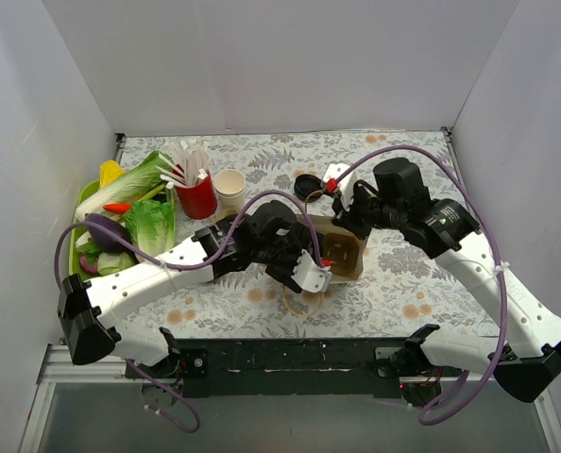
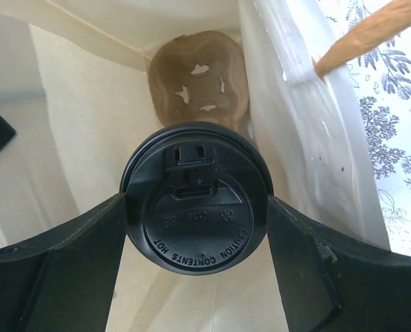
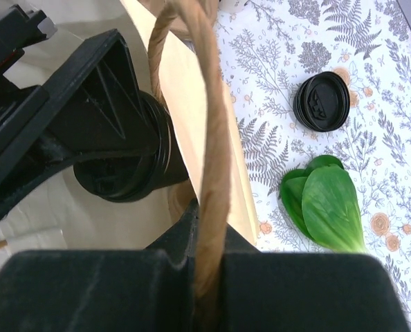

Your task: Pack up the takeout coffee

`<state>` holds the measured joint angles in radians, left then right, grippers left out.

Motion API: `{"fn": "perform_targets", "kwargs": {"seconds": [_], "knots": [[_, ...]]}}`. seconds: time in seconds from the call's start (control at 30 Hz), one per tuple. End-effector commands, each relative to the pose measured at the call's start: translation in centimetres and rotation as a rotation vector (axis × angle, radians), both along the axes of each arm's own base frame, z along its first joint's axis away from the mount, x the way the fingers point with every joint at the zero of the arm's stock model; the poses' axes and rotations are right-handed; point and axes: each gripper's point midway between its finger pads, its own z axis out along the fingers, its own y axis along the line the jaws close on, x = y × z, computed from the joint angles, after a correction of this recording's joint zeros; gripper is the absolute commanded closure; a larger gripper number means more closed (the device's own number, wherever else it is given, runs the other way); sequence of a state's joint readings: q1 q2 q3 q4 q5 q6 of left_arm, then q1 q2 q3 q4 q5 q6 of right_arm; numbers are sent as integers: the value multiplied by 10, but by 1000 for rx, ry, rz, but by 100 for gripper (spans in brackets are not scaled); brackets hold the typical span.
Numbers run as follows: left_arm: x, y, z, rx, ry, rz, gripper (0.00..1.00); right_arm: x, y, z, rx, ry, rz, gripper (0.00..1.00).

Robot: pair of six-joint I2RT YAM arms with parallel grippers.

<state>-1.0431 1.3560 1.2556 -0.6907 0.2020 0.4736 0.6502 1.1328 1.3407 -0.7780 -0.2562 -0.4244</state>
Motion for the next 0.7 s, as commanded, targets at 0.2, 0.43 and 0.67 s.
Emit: {"fn": "perform_targets", "kwargs": {"seconds": [0.2, 0.43, 0.67], "knots": [[-5, -8, 16, 14, -12, -53, 100, 13, 19, 15, 89, -55, -61, 99], [9, 3, 0, 100, -43, 7, 100, 2, 14, 23, 93, -60, -51, 99], [16, 17, -10, 71, -96, 86, 100, -19, 16, 27, 113, -61, 19, 99]]}}
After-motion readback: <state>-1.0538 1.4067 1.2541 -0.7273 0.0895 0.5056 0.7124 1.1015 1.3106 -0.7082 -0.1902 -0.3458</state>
